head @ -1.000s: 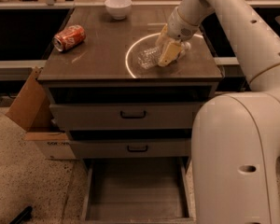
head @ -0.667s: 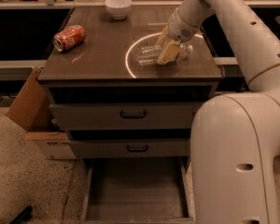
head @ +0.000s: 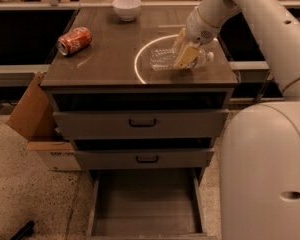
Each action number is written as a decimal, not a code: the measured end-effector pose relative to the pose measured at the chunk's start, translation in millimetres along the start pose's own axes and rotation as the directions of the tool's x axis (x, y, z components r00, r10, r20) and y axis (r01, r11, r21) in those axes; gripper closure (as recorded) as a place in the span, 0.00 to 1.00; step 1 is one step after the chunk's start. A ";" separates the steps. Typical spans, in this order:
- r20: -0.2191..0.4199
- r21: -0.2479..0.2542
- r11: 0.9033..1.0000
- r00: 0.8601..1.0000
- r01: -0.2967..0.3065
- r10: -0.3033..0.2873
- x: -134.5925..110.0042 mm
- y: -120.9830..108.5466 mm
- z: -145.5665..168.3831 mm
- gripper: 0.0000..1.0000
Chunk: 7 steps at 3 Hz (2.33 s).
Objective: Place water bottle into bottom drawer
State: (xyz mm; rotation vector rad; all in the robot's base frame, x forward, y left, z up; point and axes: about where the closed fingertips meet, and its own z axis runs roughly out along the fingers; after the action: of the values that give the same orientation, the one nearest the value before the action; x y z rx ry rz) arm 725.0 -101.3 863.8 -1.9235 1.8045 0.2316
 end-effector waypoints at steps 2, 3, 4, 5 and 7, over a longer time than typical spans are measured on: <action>0.029 0.062 0.996 0.998 -0.059 0.058 4.7 79.2 -81.7 1.00; 0.007 0.024 0.997 0.997 -0.074 0.074 16.0 97.9 -71.5 1.00; 0.008 0.023 0.997 0.997 -0.074 0.074 15.6 97.7 -70.8 1.00; -0.010 0.022 0.996 0.996 -0.086 0.086 22.4 107.6 -66.1 1.00; -0.023 0.134 0.968 0.976 -0.214 0.219 45.3 183.1 -63.1 1.00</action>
Offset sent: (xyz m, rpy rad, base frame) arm -0.1854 -0.0754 0.0624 0.0706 0.0026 -0.1465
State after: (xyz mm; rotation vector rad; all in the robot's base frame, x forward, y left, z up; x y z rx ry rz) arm 539.2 -171.7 855.8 -1.6527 2.0039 0.1464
